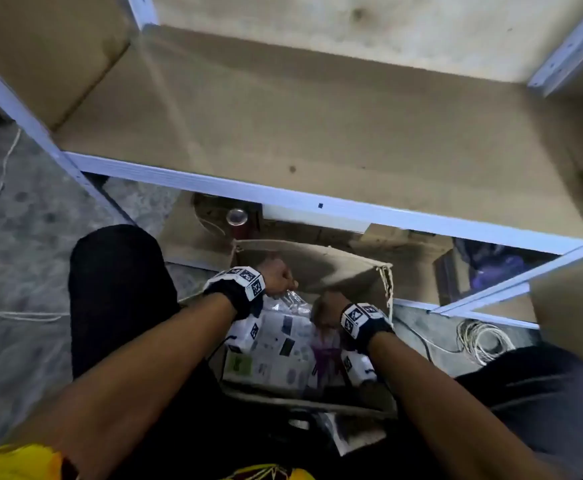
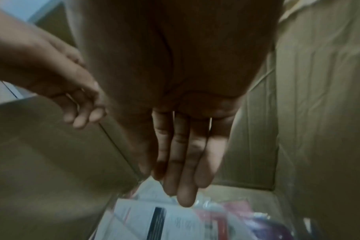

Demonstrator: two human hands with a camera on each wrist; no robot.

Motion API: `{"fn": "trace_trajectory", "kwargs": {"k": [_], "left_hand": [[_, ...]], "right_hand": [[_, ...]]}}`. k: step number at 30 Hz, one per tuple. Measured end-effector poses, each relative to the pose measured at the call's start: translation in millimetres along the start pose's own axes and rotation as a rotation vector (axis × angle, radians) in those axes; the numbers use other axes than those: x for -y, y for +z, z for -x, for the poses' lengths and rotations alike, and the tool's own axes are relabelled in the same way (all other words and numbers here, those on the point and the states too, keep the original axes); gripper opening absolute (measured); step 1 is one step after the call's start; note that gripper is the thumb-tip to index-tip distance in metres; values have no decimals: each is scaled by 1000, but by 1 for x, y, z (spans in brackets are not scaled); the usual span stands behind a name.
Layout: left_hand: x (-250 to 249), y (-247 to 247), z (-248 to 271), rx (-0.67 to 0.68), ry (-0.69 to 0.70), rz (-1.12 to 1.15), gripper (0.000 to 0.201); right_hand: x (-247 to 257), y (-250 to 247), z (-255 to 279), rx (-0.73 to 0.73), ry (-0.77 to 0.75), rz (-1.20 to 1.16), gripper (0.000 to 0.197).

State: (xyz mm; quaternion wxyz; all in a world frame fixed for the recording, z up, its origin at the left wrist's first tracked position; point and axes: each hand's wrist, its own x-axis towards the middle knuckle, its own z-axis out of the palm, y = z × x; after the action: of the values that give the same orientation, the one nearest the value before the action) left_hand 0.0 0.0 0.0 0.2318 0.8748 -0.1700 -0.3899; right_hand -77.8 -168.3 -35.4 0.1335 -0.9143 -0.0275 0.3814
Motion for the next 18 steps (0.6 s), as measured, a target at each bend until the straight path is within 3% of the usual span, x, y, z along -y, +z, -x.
{"fn": "trace_trajectory", "kwargs": {"k": [3, 9, 16, 18], "left_hand": [[4, 1, -9, 20, -15, 14, 31], [19, 2, -15, 57, -3, 108, 29], [21, -7, -19, -42, 43, 144, 27], [21, -9, -18, -43, 55, 164, 28]], "right_hand": [[6, 26, -18, 77, 17, -54, 25], [23, 86, -51, 268, -42, 22, 68], [48, 109, -66, 221, -72, 113, 46], [54, 115, -69, 212, -124, 184, 48]]}}
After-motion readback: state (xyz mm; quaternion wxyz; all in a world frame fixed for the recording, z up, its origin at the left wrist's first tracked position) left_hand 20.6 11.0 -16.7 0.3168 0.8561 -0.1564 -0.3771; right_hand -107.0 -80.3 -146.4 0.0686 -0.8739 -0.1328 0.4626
